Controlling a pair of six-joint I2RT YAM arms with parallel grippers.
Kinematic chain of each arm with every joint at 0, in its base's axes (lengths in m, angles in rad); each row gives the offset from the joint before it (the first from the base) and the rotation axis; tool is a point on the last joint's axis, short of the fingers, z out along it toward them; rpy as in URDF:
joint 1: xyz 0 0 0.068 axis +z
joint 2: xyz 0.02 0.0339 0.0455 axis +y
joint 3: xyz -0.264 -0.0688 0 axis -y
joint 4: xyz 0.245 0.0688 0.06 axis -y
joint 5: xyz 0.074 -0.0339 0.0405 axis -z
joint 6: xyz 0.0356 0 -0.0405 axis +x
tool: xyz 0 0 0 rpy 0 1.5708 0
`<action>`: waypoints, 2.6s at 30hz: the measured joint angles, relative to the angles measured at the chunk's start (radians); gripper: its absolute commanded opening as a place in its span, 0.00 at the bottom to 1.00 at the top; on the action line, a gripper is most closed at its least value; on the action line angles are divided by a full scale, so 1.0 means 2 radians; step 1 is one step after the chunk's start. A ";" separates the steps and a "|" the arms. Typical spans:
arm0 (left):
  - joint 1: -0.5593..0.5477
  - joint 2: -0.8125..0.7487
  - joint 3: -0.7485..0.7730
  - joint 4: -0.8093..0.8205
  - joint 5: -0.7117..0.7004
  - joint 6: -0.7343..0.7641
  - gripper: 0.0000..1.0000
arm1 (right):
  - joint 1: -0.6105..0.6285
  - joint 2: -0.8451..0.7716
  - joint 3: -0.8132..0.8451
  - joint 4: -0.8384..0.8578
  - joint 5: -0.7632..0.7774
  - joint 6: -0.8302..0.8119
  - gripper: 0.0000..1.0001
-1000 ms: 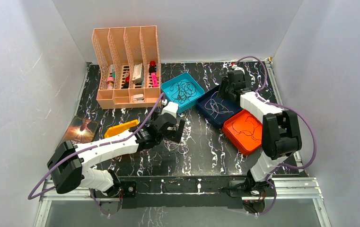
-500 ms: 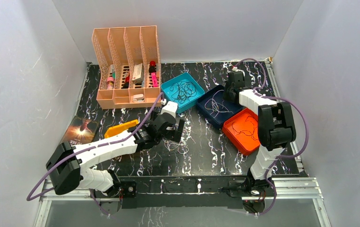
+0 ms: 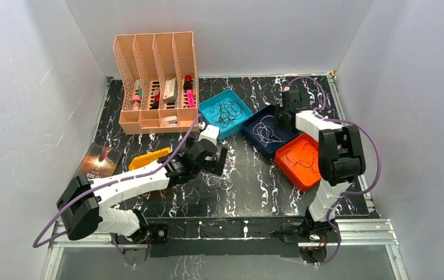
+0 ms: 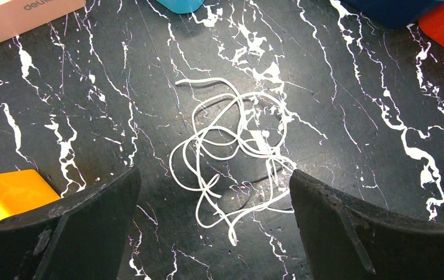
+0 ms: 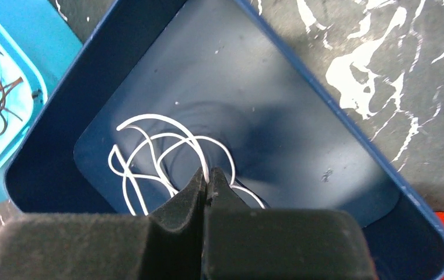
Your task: Untangle the cables
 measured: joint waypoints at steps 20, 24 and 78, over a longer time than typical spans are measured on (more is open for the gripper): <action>0.000 0.000 0.019 -0.042 -0.026 -0.004 0.98 | 0.000 -0.150 -0.007 -0.038 0.034 -0.009 0.55; 0.000 0.001 0.020 -0.057 -0.018 -0.012 0.95 | 0.000 -0.199 -0.027 -0.035 0.018 -0.012 0.56; 0.106 0.070 -0.044 0.005 0.197 -0.038 0.00 | 0.125 -0.319 -0.207 -0.025 -0.098 0.052 0.57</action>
